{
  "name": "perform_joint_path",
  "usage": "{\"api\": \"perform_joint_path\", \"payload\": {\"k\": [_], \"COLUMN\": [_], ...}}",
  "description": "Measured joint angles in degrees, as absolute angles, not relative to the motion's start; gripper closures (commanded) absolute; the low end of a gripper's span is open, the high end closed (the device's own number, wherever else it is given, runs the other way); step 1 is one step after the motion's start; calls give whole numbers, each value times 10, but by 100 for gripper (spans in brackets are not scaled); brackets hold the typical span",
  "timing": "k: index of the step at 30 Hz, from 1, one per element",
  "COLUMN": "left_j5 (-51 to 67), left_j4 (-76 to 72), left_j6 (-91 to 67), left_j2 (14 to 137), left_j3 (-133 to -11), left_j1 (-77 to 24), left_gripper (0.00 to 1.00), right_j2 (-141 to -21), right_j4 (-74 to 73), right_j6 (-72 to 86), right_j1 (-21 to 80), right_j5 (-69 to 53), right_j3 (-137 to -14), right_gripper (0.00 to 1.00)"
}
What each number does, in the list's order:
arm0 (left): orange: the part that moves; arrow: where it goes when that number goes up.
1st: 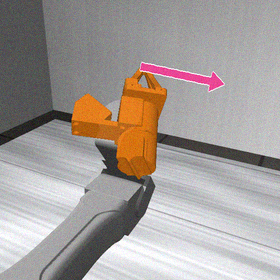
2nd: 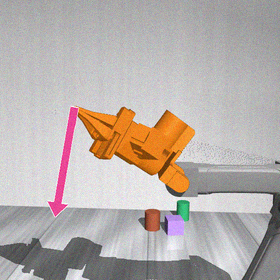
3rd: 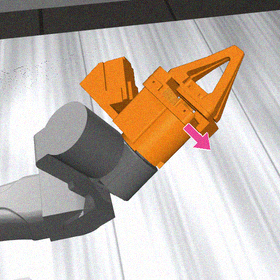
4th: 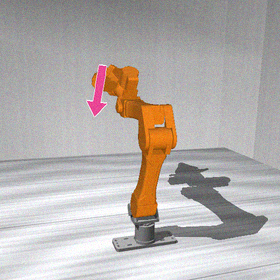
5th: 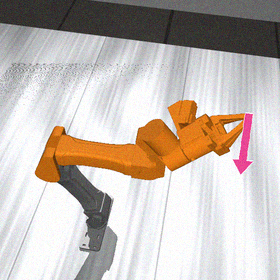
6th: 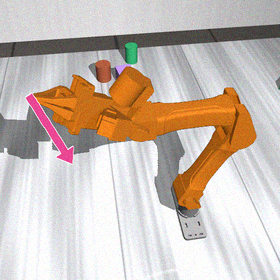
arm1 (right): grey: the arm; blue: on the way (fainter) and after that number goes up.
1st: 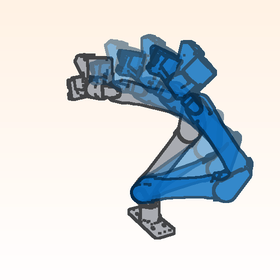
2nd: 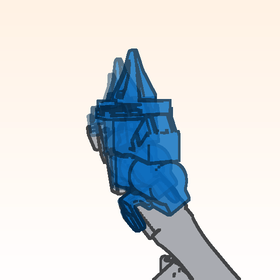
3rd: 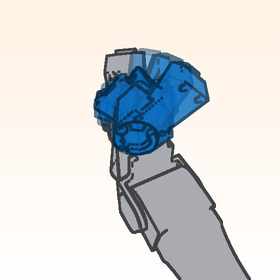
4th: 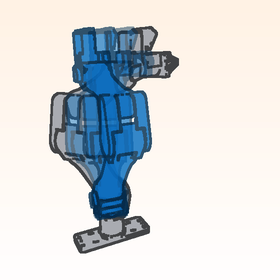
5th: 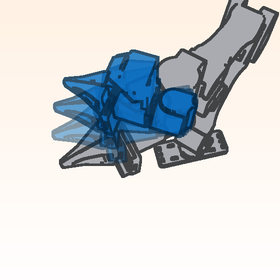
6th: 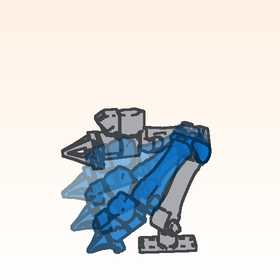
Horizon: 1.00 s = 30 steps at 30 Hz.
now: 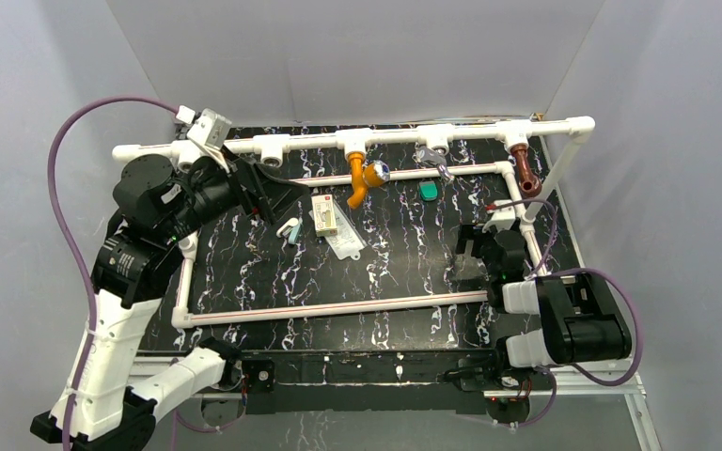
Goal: Install the water faucets
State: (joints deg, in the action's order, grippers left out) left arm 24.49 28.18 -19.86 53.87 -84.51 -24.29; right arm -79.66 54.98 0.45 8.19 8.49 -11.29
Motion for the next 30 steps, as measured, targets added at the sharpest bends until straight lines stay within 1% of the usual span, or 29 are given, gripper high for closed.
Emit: {"api": "perform_joint_path", "payload": {"k": [2, 4, 6, 9, 13, 18, 30], "left_j5": [243, 241, 240, 236, 233, 232, 221], "left_j4": [284, 284, 284, 285, 288, 288, 288], "left_j6": [-196, -193, -191, -189, -186, -186, -185], "left_j2": [543, 549, 554, 560, 562, 560, 546], "left_j3": [-848, -851, -852, -852, -852, -852, -851], "left_j1": [-246, -248, -251, -256, -260, -261, -264], "left_gripper": [20, 20, 20, 20, 20, 20, 20], "right_j2": [-799, -811, -842, -890, -909, -912, -912], "right_j4": [562, 611, 664, 698, 691, 680, 672], "right_j6": [-1, -1, -2, -3, -3, 7, 13], "right_j1": [60, 35, 20, 17, 17, 16, 16], "right_j5": [44, 15, -3, -22, -30, -6, 13], "right_j3": [-112, -105, -94, -89, -97, -134, -136], "right_gripper": [1, 1, 1, 1, 1, 1, 1]}}
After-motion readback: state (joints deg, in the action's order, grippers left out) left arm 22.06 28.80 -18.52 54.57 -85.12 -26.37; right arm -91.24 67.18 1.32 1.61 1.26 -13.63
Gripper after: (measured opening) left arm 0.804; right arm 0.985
